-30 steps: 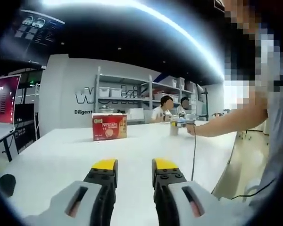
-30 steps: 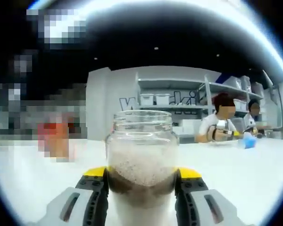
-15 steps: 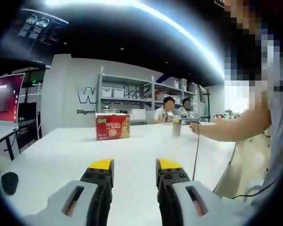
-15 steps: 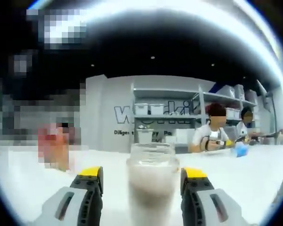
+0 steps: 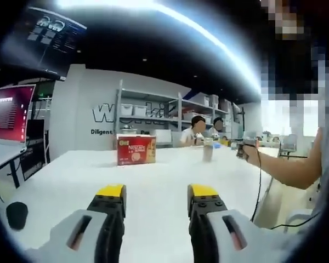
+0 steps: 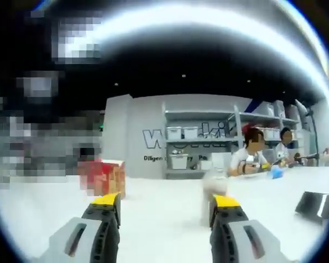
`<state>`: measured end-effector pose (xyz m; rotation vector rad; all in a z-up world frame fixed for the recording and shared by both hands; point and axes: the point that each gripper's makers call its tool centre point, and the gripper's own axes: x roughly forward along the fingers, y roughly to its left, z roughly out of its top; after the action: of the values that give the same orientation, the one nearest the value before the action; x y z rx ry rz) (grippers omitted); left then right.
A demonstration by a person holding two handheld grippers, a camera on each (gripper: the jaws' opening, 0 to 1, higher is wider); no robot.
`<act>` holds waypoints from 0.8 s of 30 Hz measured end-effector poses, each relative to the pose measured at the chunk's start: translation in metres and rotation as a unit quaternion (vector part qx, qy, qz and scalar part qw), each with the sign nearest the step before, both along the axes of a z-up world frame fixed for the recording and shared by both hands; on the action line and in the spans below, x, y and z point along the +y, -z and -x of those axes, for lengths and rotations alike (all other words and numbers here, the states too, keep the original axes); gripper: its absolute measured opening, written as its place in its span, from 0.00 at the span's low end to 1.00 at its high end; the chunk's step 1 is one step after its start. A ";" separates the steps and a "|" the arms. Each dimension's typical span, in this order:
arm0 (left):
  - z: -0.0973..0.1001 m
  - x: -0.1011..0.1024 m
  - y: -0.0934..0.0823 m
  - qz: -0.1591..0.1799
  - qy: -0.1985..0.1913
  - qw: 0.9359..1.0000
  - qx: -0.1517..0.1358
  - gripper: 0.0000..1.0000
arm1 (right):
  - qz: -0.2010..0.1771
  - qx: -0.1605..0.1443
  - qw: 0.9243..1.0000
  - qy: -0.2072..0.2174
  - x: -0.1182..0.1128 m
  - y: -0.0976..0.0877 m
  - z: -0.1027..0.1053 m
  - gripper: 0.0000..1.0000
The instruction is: Tear open the coffee pouch, take out the coffee, and pour the coffee from the pouch into the cup
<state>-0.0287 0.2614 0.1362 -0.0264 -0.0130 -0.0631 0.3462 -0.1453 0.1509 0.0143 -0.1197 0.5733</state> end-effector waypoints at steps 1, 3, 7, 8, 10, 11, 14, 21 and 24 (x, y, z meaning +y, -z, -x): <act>0.002 0.000 -0.002 0.000 -0.002 1.000 -0.003 0.49 | -0.002 -0.003 1.000 -0.002 0.002 0.000 0.015 0.66; 0.005 0.002 -0.003 -0.001 -0.005 1.000 -0.006 0.51 | -0.012 -0.004 1.000 -0.009 0.005 -0.002 0.042 0.66; 0.011 0.002 -0.005 0.012 -0.007 1.000 -0.012 0.52 | -0.028 0.003 1.000 -0.007 0.007 0.002 0.094 0.66; 0.013 0.001 -0.005 0.013 -0.009 1.000 -0.014 0.52 | -0.033 0.003 0.999 -0.008 0.007 0.001 0.103 0.66; 0.016 -0.001 -0.006 0.014 -0.011 1.000 -0.018 0.52 | -0.042 0.003 0.999 -0.010 0.008 0.000 0.130 0.66; 0.018 -0.001 -0.007 0.015 -0.011 1.000 -0.019 0.53 | -0.046 0.002 0.999 -0.013 0.009 -0.002 0.142 0.66; 0.022 -0.005 -0.008 0.017 -0.014 1.000 -0.019 0.56 | -0.051 -0.006 0.998 -0.020 0.012 -0.007 0.176 0.65; 0.040 -0.017 -0.012 0.021 -0.026 0.999 -0.035 0.58 | -0.085 -0.004 0.996 -0.027 0.010 -0.014 0.240 0.65; 0.050 -0.030 -0.013 0.026 -0.019 0.999 -0.039 0.59 | -0.092 -0.006 0.995 -0.043 0.014 -0.016 0.263 0.65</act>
<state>-0.0785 0.2311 0.1495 -0.0753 -0.0929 -0.0261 0.0833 -0.1317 0.1668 0.1968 -0.1841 0.6463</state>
